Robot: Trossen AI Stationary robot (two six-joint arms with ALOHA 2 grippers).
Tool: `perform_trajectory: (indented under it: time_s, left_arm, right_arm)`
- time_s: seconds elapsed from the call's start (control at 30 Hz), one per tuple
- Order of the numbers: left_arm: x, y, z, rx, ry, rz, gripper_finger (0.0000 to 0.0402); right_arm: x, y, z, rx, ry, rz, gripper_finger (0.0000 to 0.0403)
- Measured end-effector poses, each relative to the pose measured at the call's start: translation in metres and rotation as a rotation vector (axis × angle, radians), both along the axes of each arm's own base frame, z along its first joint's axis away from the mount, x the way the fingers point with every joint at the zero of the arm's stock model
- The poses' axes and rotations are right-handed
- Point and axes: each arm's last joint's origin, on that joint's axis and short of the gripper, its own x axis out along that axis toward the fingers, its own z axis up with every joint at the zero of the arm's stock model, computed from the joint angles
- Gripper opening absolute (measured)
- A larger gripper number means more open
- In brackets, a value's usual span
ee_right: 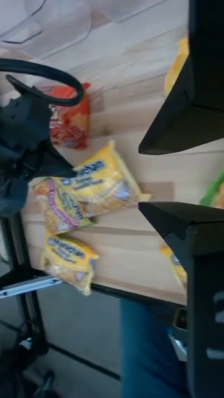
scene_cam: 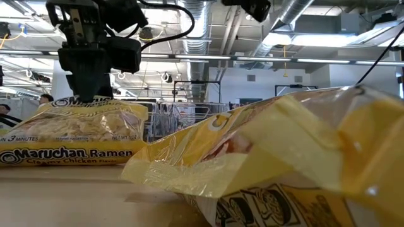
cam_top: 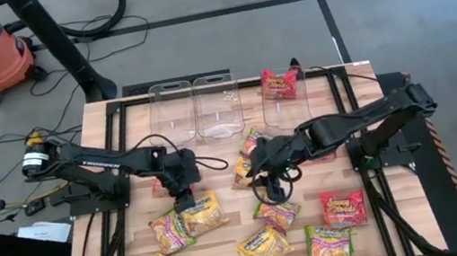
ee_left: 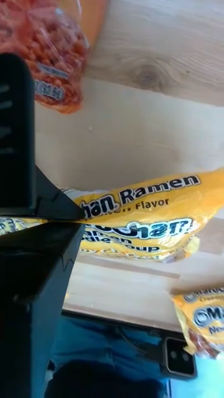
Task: Sort Maruchan noodles
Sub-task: Put the yellow noodle pack into the middle transparent bin
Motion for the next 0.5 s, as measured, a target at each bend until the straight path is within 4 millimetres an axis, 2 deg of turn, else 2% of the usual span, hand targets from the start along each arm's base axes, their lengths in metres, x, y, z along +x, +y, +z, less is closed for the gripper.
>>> perform_trajectory:
  time_s: [0.33, 0.5]
  left_arm:
    - [0.006, -0.004, 0.004, -0.024, -0.059, 0.016, 0.0]
    - [0.006, -0.004, 0.004, -0.017, -0.06, 0.035, 0.0]
  right_arm:
    - [0.003, -0.002, -0.035, 0.056, -0.088, -0.073, 0.0156]
    - [0.005, -0.007, -0.042, 0.04, -0.184, -0.157, 0.0156]
